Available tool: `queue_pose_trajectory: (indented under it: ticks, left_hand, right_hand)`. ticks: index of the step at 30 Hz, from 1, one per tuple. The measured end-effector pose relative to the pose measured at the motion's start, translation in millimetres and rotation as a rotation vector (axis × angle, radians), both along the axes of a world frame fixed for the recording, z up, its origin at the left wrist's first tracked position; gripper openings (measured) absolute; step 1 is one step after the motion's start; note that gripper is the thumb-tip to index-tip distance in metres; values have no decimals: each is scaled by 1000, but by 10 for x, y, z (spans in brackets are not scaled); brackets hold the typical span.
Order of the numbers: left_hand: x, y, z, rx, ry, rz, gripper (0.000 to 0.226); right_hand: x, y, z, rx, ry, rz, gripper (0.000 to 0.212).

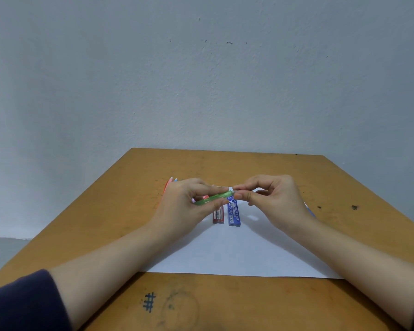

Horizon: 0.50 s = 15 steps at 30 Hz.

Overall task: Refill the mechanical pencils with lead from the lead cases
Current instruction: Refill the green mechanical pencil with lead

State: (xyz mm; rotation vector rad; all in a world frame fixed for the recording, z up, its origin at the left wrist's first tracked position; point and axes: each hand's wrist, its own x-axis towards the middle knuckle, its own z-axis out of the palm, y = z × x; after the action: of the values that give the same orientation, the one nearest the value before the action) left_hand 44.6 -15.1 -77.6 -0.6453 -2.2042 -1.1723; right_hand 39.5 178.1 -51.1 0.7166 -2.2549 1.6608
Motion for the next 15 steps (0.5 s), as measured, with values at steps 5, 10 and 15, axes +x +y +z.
queue_pose_trajectory:
  ticks: [5,10,15]
  left_hand:
    - [20,-6,7,25,17,2,30]
    - [41,-24,11,50,15,19,18]
    - [63,25,42,6,8,52,17]
  right_hand:
    - [-3,-14,-16,0,1,-7,23]
    - [21,-23,-19,-9,-28,1,22]
    - [36,-72,20,-173,-178,48,14]
